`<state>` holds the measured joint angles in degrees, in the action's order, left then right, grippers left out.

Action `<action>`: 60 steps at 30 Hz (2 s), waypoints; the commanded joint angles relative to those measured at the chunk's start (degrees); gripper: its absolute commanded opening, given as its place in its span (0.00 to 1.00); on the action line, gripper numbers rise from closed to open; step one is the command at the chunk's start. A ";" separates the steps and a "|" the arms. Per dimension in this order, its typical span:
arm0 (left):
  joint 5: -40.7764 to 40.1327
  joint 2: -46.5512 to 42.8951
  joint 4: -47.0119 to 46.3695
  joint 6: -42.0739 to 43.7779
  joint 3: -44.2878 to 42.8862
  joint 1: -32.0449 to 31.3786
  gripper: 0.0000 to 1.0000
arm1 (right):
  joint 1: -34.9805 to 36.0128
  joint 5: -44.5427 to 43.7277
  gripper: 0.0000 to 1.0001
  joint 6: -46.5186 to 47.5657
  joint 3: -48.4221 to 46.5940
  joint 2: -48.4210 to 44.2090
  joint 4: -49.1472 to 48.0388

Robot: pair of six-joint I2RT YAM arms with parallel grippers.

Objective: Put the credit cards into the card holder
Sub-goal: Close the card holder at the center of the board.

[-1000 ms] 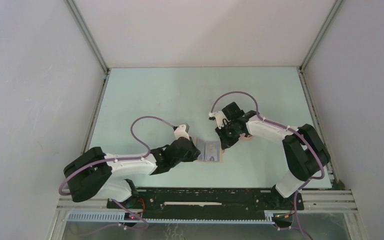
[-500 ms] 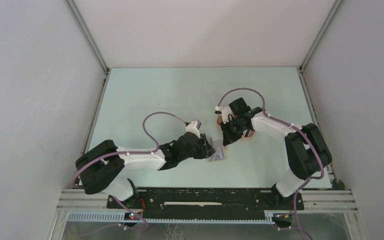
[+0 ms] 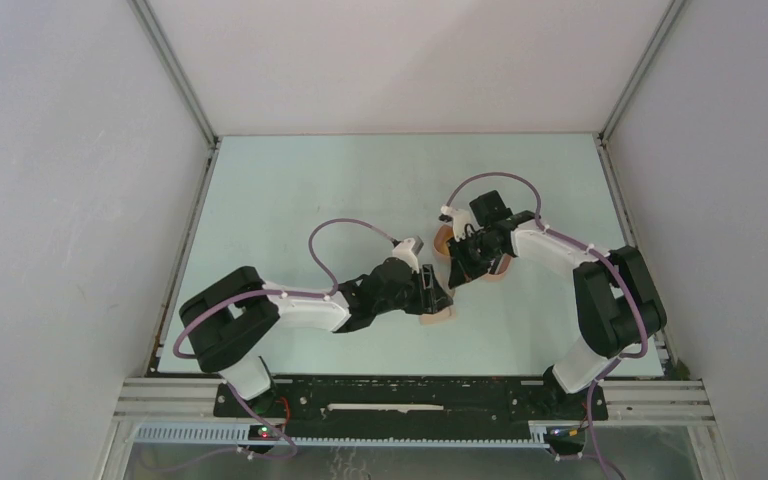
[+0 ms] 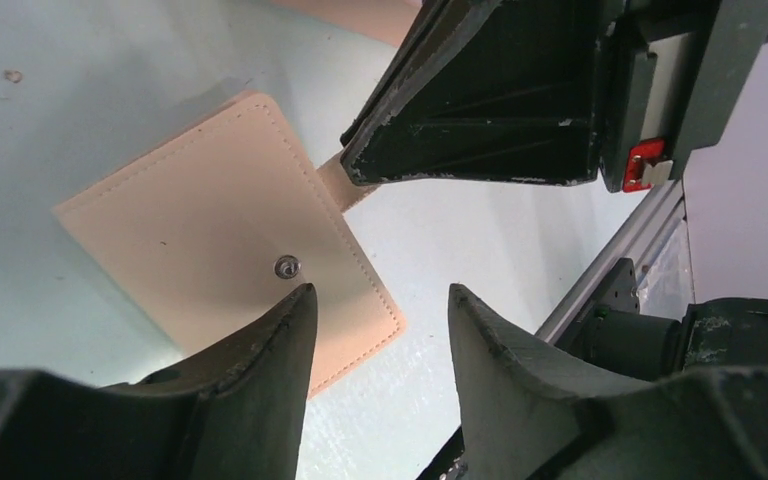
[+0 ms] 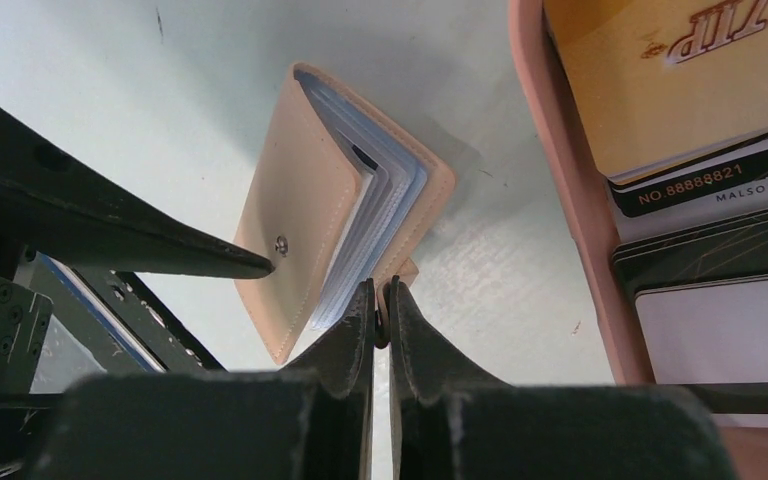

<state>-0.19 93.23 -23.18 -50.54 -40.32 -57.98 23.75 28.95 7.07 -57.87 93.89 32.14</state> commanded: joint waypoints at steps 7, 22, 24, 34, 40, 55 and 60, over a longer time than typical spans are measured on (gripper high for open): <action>8.95 7.49 -10.96 0.19 -0.68 4.71 0.30 | -1.05 3.76 0.00 0.12 -2.78 -1.24 0.44; 8.16 8.21 -10.09 1.73 -1.33 4.80 0.13 | -0.06 8.76 0.15 2.77 -5.95 4.86 3.75; 8.28 7.21 -9.78 1.85 -1.06 4.79 0.13 | 0.55 7.93 0.21 3.16 -6.64 6.32 4.61; 8.25 6.78 -8.90 1.85 -0.22 5.02 0.13 | 0.07 5.84 0.48 5.64 -7.42 1.48 6.63; 7.66 7.11 -7.46 2.29 -0.29 5.31 0.12 | -0.41 4.14 0.48 6.54 -6.97 -0.75 7.10; 7.44 8.11 -7.07 2.16 -0.38 5.33 0.10 | 1.55 -2.96 0.46 6.38 -6.65 0.82 6.75; 7.31 7.81 -7.10 2.12 -0.01 5.32 0.10 | 1.66 -3.46 0.38 6.20 -6.66 1.28 6.79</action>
<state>7.73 101.89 -29.80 -49.89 -41.36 -53.10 25.04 26.83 12.93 -63.18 94.74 39.00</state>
